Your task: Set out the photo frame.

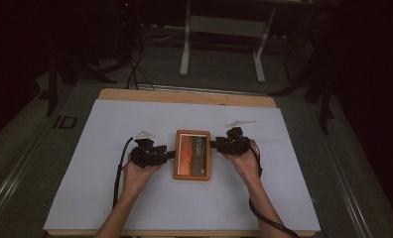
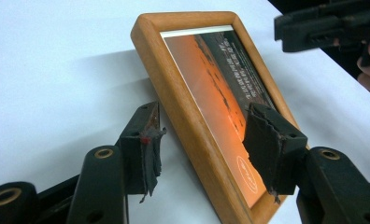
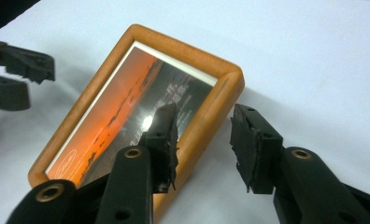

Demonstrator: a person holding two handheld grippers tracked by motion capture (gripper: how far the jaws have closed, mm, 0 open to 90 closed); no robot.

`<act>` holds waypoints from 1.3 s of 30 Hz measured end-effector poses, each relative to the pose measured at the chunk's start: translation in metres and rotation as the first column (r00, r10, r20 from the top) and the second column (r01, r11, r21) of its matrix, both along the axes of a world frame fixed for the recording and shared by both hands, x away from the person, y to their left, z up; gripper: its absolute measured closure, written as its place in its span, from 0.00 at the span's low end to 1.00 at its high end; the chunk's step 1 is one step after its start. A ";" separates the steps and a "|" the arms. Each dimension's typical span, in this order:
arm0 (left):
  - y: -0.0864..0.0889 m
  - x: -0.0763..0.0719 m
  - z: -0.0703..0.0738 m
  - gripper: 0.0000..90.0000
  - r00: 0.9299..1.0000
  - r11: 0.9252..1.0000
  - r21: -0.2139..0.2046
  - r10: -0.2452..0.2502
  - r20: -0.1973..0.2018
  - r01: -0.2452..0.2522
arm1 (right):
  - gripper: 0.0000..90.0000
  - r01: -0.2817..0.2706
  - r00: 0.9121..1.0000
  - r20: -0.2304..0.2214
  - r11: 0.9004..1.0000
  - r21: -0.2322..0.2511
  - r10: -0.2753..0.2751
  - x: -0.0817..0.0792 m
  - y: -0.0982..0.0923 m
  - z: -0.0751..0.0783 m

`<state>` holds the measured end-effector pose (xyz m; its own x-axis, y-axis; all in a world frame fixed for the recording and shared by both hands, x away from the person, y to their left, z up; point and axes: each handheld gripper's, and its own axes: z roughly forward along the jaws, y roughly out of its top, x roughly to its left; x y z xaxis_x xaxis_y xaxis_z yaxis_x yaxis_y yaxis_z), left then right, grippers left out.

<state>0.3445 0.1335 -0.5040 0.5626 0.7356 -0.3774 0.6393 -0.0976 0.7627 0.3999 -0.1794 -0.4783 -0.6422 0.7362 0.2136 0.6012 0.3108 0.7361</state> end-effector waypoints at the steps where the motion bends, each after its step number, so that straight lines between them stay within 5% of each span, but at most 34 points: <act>1: 0.001 -0.001 0.001 0.52 1.000 1.000 -0.004 -0.004 0.002 0.004 | 0.69 0.002 1.000 0.002 1.000 0.000 -0.002 0.001 0.001 0.001; 4: 0.004 -0.005 0.002 0.52 1.000 1.000 -0.012 -0.003 0.004 0.003 | 0.74 0.007 1.000 0.019 1.000 -0.004 -0.007 0.003 0.003 0.002; 9: 0.011 -0.009 0.002 0.52 1.000 1.000 -0.027 0.011 0.006 -0.011 | 0.99 0.015 0.998 0.066 1.000 -0.008 -0.014 0.006 0.007 0.006; 23: 0.011 -0.012 0.003 0.52 1.000 0.999 -0.032 0.009 0.010 -0.008 | 1.00 -0.005 0.993 0.120 0.999 -0.054 0.012 0.020 0.029 0.007; 39: 0.011 -0.013 0.004 0.52 1.000 0.999 -0.035 0.006 0.020 -0.005 | 1.00 0.006 0.995 0.095 0.998 -0.066 0.000 0.029 0.036 -0.010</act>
<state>0.3311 0.1442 -0.5002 0.5663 0.7249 -0.3921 0.6245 -0.0670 0.7782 0.4286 -0.1437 -0.4883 -0.6550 0.7487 0.1021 0.5304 0.3594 0.7678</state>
